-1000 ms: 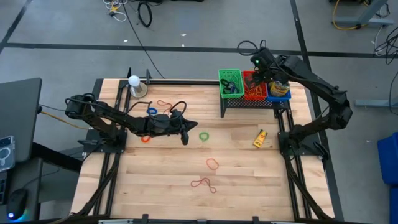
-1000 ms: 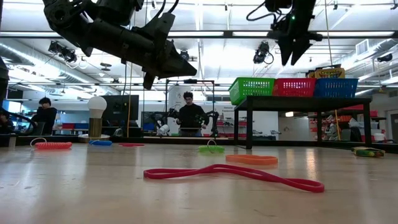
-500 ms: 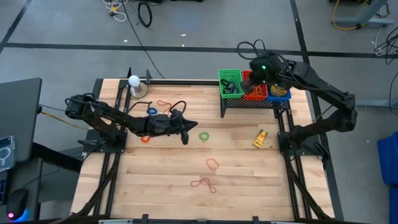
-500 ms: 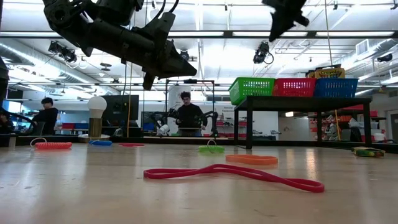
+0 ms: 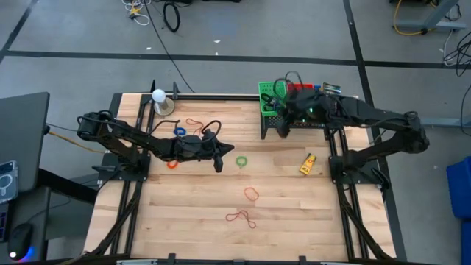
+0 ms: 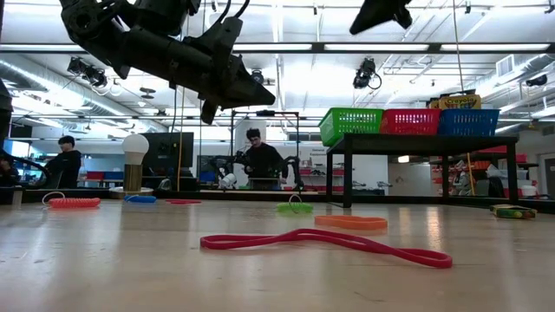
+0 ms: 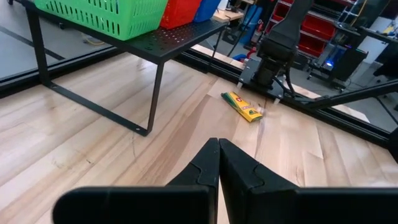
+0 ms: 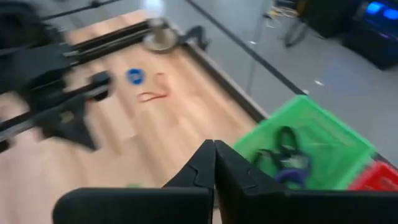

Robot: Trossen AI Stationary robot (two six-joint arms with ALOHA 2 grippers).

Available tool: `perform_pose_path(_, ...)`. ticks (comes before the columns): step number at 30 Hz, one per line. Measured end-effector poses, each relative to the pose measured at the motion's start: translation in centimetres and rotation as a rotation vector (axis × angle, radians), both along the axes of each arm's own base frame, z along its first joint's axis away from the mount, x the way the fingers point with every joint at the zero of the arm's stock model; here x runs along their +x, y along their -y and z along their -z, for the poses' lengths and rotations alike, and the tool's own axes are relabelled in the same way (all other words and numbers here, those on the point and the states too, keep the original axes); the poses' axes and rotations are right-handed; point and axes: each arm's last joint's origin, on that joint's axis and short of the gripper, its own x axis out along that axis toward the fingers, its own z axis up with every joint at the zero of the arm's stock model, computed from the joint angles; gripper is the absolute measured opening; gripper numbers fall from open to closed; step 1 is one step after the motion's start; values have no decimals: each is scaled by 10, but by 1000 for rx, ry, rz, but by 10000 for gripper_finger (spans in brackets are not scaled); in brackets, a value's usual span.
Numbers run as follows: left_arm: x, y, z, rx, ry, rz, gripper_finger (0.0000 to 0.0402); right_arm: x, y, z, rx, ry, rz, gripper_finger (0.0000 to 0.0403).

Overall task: Pick & Place Office Desk Supplies
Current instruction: Put the orange spring keychain into the green bin

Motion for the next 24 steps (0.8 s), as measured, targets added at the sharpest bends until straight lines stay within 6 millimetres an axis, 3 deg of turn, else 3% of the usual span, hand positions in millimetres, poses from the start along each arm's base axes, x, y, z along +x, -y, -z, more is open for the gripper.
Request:
perform_pose_path(8,0,0,0,-15,5,1,13,4,-47,-3,18,32,-176,6)
perform_pose_path(11,0,1,0,-28,6,29,18,10,-64,7,63,53,-206,4)
perform_pose_path(19,-1,3,6,-27,-67,103,6,23,-109,81,190,174,-250,4)
perform_pose_path(24,-5,3,13,-35,-172,80,5,16,-121,124,240,155,-247,4)
